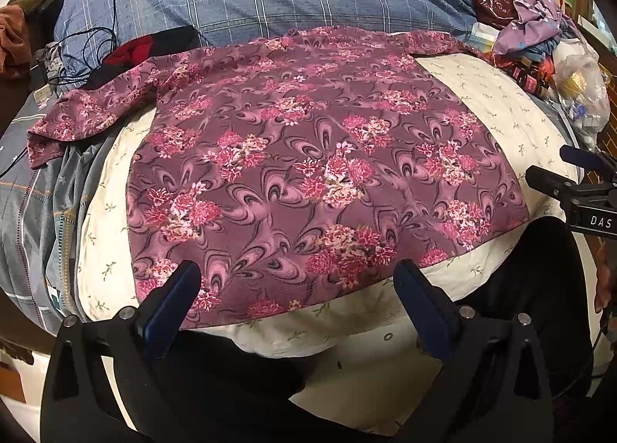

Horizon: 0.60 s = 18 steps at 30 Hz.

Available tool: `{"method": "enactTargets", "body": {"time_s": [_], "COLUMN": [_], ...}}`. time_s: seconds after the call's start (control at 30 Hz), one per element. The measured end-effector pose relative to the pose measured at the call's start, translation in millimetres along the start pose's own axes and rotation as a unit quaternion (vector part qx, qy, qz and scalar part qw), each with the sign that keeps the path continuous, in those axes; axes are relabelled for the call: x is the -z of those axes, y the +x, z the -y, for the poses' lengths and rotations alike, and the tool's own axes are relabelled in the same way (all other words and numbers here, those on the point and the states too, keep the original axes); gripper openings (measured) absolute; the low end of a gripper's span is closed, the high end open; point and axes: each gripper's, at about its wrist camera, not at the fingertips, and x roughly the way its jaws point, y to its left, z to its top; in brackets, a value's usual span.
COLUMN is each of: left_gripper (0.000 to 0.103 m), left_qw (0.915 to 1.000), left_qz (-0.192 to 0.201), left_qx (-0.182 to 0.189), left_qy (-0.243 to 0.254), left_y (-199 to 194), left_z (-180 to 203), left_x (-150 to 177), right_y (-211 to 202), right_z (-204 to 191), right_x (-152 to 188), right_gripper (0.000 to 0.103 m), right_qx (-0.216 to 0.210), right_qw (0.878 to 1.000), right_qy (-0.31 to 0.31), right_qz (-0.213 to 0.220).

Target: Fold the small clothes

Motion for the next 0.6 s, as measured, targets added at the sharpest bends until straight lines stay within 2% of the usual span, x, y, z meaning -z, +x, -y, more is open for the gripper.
{"method": "enactTargets", "body": {"time_s": [0.37,0.5,0.6], "left_gripper": [0.101,0.101,0.101], "left_qw": [1.0000,0.9991,0.9962], "left_qz": [-0.008,-0.015,-0.018], "left_qx": [0.001,0.004,-0.032], "left_qy": [-0.003,-0.040,-0.079], "left_y": [11.8,18.4,26.0], "left_z": [-4.4,-34.3,-74.9], "left_x": [-6.7,-15.9,-24.7], "right_y": [8.5,17.0,28.6], "right_z": [0.6,31.9,57.2], "right_x": [-3.8,-10.4,-13.6], "right_gripper": [0.103,0.102,0.101], "right_qx": [-0.003,-0.013,-0.017], "right_qw": [1.000,0.998,0.995], "right_qy": [0.006,0.062,0.101], "right_qz": [0.003,0.011,0.004]}}
